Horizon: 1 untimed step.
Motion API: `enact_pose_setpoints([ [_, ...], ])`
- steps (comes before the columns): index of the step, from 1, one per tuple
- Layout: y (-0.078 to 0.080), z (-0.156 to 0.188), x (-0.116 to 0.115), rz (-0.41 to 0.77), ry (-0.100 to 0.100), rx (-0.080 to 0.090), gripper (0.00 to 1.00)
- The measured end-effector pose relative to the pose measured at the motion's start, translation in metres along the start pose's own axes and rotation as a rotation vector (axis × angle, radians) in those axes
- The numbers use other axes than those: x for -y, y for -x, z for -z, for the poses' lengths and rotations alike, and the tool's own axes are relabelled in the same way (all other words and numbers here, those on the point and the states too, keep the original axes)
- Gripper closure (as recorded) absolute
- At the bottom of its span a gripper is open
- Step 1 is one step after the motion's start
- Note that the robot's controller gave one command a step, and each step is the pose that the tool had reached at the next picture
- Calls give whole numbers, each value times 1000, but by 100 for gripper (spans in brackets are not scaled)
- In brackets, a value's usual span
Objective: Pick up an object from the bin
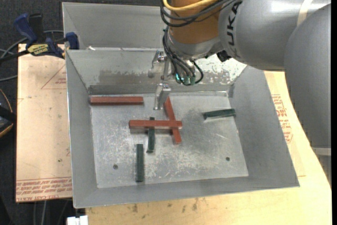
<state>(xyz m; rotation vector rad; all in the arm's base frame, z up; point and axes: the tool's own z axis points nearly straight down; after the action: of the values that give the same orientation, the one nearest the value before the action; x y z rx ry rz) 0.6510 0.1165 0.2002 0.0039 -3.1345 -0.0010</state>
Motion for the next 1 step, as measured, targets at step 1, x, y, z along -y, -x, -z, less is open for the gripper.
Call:
enact_pose_setpoints([
  [1,2,5,0,-2,1,9,0],
])
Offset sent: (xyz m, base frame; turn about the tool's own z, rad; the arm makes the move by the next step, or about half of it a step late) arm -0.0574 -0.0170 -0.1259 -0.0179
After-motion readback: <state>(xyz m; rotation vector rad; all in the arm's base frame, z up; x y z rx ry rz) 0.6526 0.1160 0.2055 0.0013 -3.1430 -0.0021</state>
